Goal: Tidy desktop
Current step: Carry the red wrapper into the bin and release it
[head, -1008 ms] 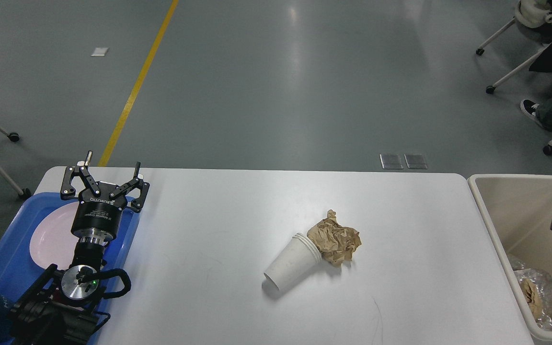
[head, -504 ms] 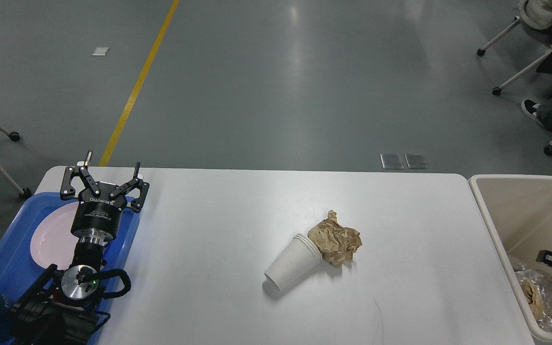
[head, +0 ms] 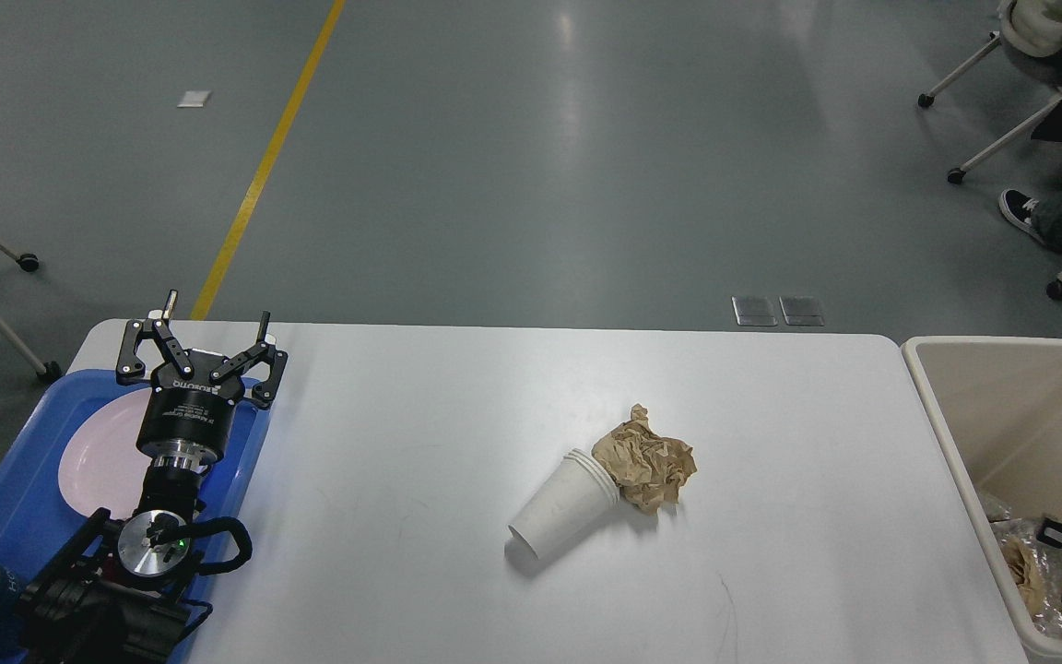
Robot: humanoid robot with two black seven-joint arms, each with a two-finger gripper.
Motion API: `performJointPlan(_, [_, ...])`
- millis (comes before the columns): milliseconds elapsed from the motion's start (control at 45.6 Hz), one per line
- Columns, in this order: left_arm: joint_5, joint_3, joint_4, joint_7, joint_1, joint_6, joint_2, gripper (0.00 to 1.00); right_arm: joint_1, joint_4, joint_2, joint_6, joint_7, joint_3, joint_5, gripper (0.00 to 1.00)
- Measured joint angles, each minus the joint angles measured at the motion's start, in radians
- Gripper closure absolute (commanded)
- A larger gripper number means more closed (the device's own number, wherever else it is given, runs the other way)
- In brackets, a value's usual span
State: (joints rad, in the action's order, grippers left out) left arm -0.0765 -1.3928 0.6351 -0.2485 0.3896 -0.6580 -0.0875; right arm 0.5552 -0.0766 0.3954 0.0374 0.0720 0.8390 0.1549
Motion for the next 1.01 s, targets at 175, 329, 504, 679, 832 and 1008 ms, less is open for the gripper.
performJointPlan(175, [0.0,0.0,0.0,0.0,0.0,0.0,0.0,0.04,-0.001,-0.006,0.0,0.029,-0.004,-0.002,0.0,0.0])
performJointPlan(329, [0.0,0.0,0.0,0.0,0.0,0.0,0.0,0.04,-0.001,-0.011,-0.001,0.032,-0.005,-0.003,0.0,0.0])
performJointPlan(504, [0.0,0.0,0.0,0.0,0.0,0.0,0.0,0.04,0.001,-0.013,0.005,0.032,-0.005,-0.003,0.0,0.0])
performJointPlan(679, [0.001,0.0,0.0,0.0,0.0,0.0,0.0,0.04,0.031,-0.066,0.017,0.022,0.003,-0.002,0.0,0.0])
performJointPlan(832, [0.001,0.0,0.0,0.0,0.0,0.0,0.0,0.04,0.187,-0.281,0.117,0.012,0.026,0.015,0.021,0.0])
performJointPlan(1008, [0.0,0.0,0.0,0.0,0.0,0.0,0.0,0.04,0.553,-0.659,0.214,-0.027,0.137,0.131,0.14,0.0])
